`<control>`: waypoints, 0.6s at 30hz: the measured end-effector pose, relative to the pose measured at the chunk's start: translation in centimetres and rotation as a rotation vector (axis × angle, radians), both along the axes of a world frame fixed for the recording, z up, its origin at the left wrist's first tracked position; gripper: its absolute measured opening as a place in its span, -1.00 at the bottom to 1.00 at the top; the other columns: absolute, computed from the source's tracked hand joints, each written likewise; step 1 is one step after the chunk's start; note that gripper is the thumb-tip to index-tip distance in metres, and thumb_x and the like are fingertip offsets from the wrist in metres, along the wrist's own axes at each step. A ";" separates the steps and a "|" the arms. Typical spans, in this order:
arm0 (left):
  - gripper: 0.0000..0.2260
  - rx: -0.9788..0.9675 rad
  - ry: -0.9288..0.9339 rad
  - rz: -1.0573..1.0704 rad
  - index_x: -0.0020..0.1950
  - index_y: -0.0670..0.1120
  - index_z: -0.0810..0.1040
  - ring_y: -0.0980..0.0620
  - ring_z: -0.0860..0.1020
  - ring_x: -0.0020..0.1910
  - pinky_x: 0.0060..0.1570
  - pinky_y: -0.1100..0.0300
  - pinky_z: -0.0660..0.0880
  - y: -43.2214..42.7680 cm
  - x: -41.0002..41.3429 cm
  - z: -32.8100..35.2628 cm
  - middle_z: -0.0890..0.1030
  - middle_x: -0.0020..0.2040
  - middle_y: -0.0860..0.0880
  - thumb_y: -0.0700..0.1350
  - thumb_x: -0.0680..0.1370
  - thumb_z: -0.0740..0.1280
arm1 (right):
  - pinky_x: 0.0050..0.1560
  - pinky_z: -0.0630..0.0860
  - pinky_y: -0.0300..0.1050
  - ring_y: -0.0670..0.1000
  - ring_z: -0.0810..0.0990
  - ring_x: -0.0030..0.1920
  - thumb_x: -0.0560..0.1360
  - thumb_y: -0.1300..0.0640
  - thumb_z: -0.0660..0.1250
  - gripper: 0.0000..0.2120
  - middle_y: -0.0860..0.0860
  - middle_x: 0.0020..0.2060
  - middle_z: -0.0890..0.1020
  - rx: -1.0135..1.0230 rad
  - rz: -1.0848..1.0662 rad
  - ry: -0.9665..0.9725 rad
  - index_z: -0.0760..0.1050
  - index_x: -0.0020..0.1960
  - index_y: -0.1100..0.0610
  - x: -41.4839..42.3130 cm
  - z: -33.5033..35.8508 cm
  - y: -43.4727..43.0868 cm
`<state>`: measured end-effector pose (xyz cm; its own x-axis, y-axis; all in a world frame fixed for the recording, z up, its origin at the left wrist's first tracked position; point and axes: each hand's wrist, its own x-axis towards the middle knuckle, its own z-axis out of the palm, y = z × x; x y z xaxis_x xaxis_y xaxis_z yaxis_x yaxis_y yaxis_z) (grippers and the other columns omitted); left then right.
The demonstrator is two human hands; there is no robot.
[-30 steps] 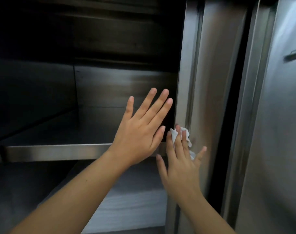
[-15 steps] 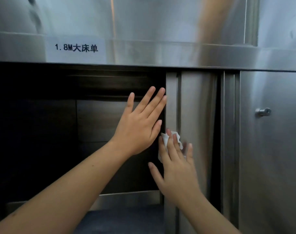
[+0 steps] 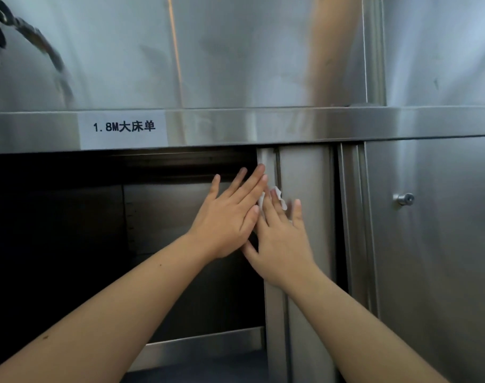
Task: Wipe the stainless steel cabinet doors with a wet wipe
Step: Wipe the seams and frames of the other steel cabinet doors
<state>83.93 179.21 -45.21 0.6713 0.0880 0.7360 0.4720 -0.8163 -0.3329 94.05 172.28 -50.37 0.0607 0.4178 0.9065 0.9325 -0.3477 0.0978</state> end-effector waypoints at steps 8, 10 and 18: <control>-0.43 -0.020 0.017 0.021 0.42 0.10 -0.36 0.17 -0.34 0.42 0.34 0.04 -0.39 -0.6 -0.2 0.0 -0.46 0.36 0.23 0.15 0.41 -0.44 | 0.40 -0.09 0.17 0.12 0.15 0.47 0.47 -0.18 0.02 -0.33 0.13 0.46 0.24 -0.095 -0.024 0.007 0.21 0.49 0.15 -0.1 -2.4 -1.2; -0.43 0.008 -0.002 0.038 0.42 0.09 -0.37 0.15 -0.36 0.42 0.33 0.03 -0.41 -0.9 0.0 -0.2 -0.48 0.36 0.20 0.15 0.41 -0.45 | 0.48 -0.13 0.15 0.13 0.13 0.49 0.48 -0.17 0.05 -0.33 0.14 0.47 0.23 -0.057 0.002 -0.012 0.19 0.49 0.16 -0.2 -2.7 -2.1; -0.40 0.106 -0.148 0.087 0.54 -0.14 0.08 0.01 -0.07 0.51 0.40 0.01 -0.37 -1.1 1.7 -1.7 -0.05 0.54 -0.03 0.11 0.55 -0.13 | 0.44 -0.18 0.10 0.14 0.05 0.50 0.50 -0.12 0.07 -0.34 0.16 0.50 0.15 0.014 -0.057 -0.066 0.08 0.51 0.17 4.1 -3.6 -7.8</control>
